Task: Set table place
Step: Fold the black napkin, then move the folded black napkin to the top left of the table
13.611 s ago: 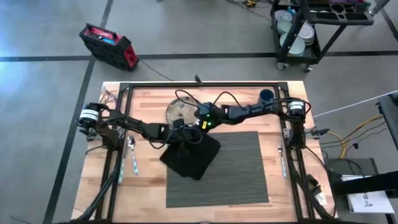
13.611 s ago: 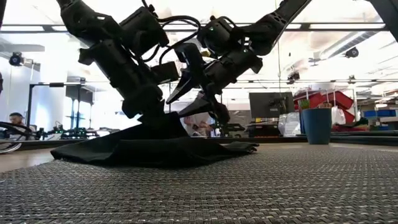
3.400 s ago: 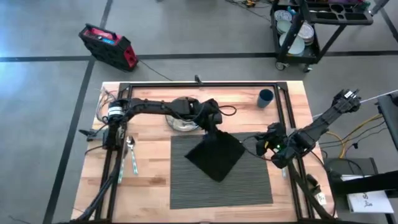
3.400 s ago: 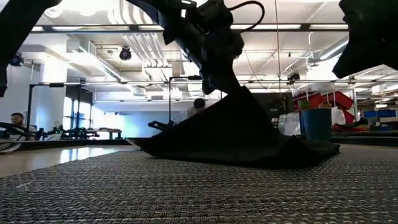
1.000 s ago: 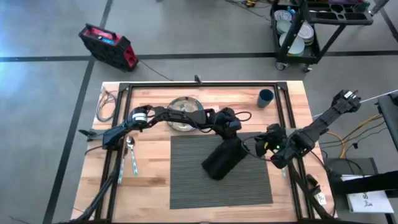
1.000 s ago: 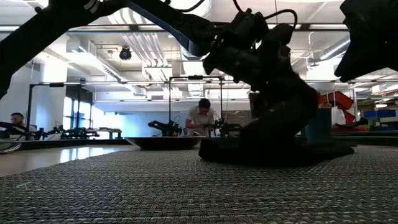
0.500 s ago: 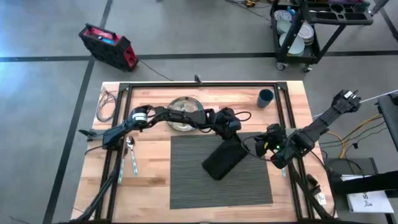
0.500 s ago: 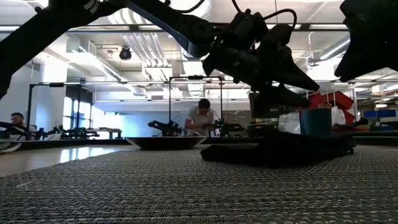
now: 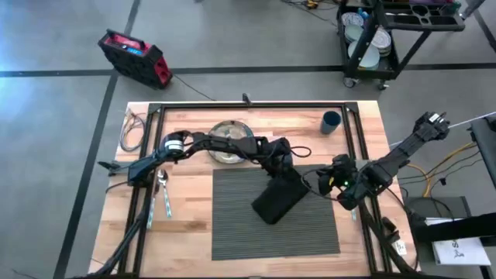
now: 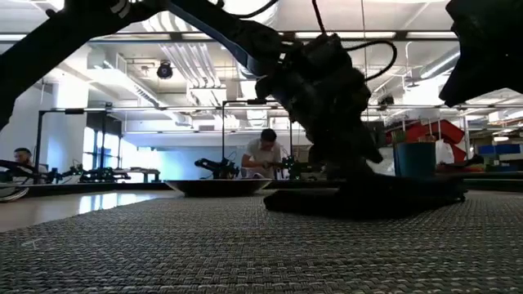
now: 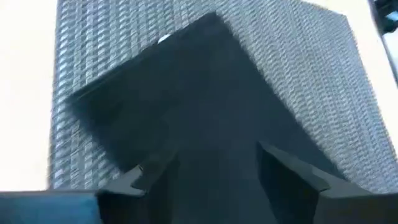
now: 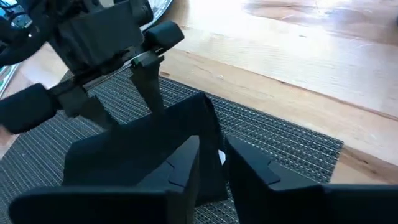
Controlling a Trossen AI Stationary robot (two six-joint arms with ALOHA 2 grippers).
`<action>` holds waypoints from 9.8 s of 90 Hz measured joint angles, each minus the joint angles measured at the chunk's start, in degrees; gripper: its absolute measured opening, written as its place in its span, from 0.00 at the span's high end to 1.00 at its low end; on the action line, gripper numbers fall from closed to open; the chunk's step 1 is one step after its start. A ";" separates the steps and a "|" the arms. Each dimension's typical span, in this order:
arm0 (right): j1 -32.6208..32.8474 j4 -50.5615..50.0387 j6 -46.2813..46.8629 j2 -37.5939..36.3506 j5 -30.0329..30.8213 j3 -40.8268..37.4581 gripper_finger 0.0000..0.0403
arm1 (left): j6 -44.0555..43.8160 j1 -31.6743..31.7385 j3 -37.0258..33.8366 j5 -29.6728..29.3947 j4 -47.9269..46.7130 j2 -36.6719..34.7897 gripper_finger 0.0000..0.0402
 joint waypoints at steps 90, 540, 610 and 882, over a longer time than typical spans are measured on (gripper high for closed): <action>0.00 40.15 1.94 23.63 -7.77 -9.09 1.00 | 5.87 -8.75 -0.35 3.37 -10.34 -0.20 1.00; -11.91 63.15 -13.20 26.18 -19.47 -12.28 0.88 | 10.28 8.96 -6.64 21.89 10.21 0.00 0.55; -11.91 63.14 -14.25 26.18 -19.48 -12.17 0.89 | 10.01 5.94 -9.40 17.34 13.23 1.65 0.60; -12.24 50.70 -33.44 6.32 -15.86 -12.22 0.92 | 0.86 0.97 -9.47 -22.17 -26.47 -18.84 1.00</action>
